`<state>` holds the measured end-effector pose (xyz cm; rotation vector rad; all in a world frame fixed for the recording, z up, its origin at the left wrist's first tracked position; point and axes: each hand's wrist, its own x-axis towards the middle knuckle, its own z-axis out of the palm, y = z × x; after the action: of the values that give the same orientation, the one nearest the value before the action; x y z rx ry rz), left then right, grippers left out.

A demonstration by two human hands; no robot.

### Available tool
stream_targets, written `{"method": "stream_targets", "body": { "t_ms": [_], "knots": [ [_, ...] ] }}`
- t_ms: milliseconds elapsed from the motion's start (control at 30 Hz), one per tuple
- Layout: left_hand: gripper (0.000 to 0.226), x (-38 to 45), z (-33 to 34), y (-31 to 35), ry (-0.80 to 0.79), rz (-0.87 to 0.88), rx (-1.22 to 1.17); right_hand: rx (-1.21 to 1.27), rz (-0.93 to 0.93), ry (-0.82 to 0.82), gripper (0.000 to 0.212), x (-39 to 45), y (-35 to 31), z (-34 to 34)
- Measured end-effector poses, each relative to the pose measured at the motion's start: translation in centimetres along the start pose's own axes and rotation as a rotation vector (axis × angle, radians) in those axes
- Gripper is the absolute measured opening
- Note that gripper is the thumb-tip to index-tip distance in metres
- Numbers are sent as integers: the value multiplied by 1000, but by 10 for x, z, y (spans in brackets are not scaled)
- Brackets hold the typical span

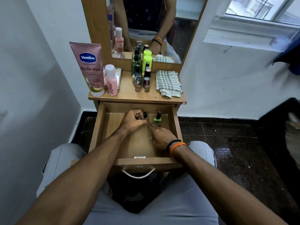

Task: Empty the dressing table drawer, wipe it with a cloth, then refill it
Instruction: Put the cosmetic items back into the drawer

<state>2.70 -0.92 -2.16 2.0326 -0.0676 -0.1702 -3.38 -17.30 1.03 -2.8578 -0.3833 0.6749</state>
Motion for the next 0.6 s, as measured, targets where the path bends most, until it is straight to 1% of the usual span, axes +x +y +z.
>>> {"method": "stream_targets", "body": {
  "t_ms": [100, 267, 433, 600],
  "knots": [
    [19, -1, -3, -2, 11, -7, 9, -12, 23, -11, 62, 2, 3, 1],
    [22, 0, 1, -2, -1, 11, 19, 17, 51, 18, 63, 1, 6, -4],
    [20, 4, 7, -4, 3, 18, 72, 33, 70, 44, 50, 1, 5, -5],
    [19, 8, 13, 1, 37, 2, 113, 53, 118, 61, 45, 7, 5, -8]
  ]
}}
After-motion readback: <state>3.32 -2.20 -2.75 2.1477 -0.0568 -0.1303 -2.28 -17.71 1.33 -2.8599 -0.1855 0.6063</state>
